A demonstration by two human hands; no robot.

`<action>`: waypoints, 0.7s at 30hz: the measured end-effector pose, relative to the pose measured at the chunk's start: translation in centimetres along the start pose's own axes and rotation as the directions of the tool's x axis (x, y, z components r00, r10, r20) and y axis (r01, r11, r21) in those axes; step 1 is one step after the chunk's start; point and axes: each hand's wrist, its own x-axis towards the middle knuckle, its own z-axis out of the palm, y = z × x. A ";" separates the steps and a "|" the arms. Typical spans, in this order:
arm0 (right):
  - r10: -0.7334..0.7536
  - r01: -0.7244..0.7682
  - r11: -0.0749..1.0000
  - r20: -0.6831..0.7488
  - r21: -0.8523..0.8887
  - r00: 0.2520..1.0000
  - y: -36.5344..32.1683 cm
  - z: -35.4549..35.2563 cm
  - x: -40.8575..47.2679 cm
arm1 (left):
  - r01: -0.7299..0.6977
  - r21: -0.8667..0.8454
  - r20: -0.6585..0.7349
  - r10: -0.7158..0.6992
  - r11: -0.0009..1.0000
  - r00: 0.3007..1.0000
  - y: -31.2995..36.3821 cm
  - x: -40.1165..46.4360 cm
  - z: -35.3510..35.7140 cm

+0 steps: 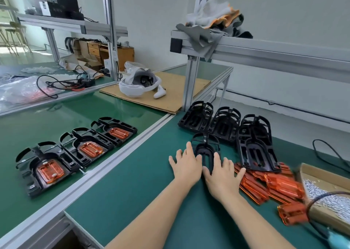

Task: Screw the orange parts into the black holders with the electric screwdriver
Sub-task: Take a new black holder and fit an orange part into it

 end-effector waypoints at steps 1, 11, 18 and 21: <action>-0.008 0.008 1.000 -0.006 0.002 1.000 0.0 0.0 0.0 | 0.001 0.001 -0.004 -0.001 1.000 1.000 0.2 -0.1 0.0; -0.181 0.213 0.881 -0.117 0.422 0.977 0.5 -1.6 -1.8 | 0.011 -0.418 -0.065 -0.042 0.908 0.997 0.0 -2.8 -1.3; -0.141 0.190 0.756 -0.128 0.627 0.982 4.2 -4.1 -4.6 | 0.040 -0.684 -0.040 -0.091 0.729 0.995 -0.9 -5.8 -1.1; -0.180 0.219 0.735 -0.127 0.641 0.975 7.0 -4.5 -6.0 | 0.066 -0.690 -0.003 -0.094 0.721 0.996 -0.6 -6.7 -0.8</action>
